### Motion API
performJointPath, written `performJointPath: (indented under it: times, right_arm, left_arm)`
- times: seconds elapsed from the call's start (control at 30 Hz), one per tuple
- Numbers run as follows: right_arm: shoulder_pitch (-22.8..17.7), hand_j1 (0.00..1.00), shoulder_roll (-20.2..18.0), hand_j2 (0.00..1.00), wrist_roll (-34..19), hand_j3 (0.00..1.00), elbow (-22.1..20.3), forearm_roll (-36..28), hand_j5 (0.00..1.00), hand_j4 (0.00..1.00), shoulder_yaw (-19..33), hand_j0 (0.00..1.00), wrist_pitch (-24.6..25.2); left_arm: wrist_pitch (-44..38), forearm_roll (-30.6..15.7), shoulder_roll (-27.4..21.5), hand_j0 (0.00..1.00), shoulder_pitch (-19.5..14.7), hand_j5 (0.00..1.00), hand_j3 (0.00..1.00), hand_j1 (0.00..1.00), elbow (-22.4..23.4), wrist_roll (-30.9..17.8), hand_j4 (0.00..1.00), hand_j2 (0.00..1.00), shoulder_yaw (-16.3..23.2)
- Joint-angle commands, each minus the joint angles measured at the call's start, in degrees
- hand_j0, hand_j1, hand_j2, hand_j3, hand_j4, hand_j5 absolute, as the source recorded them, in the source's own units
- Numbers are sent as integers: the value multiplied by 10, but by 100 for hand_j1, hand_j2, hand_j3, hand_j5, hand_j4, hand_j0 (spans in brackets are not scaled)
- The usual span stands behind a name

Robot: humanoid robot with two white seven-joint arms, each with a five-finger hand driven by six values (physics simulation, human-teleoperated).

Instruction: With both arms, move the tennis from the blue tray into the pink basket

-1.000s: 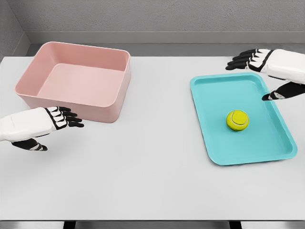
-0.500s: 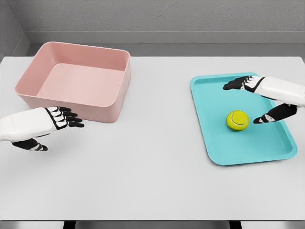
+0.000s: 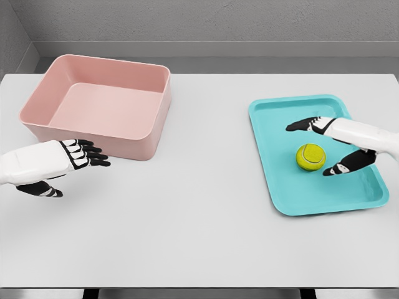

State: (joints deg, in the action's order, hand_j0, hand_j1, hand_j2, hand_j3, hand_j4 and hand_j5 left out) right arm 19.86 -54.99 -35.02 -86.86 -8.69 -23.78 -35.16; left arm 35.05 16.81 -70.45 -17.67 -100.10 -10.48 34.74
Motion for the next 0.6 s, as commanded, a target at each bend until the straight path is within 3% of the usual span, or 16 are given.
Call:
performJointPath:
  times: [0.0, 0.57]
  right_arm:
    - [0, 100, 8, 100, 0, 100, 7, -5, 100, 100, -6, 100, 2]
    - [6, 100, 48, 100, 0, 100, 90, 35, 100, 100, -16, 100, 2]
  left_arm:
    - [-1, -4, 1, 100, 0, 100, 100, 100, 0, 0, 100, 100, 0]
    - [-1, -4, 13, 100, 0, 100, 100, 100, 0, -17, 100, 100, 0]
